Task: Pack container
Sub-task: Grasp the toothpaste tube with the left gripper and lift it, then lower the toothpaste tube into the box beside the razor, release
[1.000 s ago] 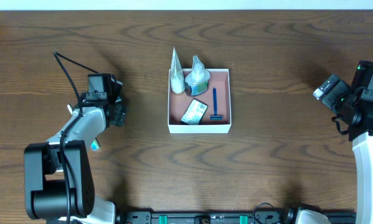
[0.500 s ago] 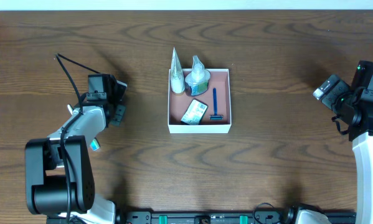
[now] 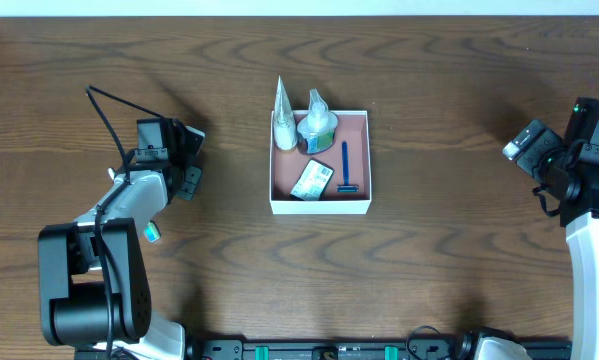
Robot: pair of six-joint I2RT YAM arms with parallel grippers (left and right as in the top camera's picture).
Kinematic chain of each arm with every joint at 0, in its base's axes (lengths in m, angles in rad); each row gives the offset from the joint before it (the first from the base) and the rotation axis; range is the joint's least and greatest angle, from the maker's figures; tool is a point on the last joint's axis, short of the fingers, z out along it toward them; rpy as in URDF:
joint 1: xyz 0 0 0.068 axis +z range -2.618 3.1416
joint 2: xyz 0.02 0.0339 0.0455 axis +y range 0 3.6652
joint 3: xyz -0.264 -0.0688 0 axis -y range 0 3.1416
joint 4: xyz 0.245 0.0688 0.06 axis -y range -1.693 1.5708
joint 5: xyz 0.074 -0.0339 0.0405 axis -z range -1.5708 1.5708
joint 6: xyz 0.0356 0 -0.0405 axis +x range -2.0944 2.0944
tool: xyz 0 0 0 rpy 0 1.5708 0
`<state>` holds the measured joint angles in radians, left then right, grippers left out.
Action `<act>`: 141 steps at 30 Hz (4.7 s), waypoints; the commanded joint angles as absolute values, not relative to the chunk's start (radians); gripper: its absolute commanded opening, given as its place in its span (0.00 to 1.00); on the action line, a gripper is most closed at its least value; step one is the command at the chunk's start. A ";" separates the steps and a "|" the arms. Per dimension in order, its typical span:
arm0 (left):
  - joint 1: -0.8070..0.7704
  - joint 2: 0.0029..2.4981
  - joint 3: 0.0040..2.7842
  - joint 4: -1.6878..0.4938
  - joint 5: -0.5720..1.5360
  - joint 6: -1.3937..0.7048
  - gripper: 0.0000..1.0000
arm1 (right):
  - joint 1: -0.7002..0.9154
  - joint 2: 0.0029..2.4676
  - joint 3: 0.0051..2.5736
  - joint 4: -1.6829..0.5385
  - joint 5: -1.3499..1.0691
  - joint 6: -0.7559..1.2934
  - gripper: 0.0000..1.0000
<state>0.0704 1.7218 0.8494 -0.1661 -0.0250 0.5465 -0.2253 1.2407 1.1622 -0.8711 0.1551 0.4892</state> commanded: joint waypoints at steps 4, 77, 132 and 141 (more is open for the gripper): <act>0.076 1.730 0.841 -0.131 -0.011 0.704 0.55 | -0.233 1.235 1.171 -0.872 0.168 0.493 0.99; -0.342 1.178 0.907 -0.097 0.232 -0.258 0.06 | -0.233 1.235 1.171 -0.872 0.168 0.493 0.99; -0.776 1.592 0.908 0.302 -0.143 -0.344 0.34 | -0.233 1.235 1.171 -0.872 0.168 0.493 0.99; -0.725 1.225 0.908 -0.094 -0.235 -0.213 0.43 | -0.233 1.235 1.171 -0.872 0.168 0.493 0.99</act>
<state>-0.7643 1.3121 0.8936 -0.0273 -0.1551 -0.2726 -0.2253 1.2407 1.1622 -0.8707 0.1551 0.4892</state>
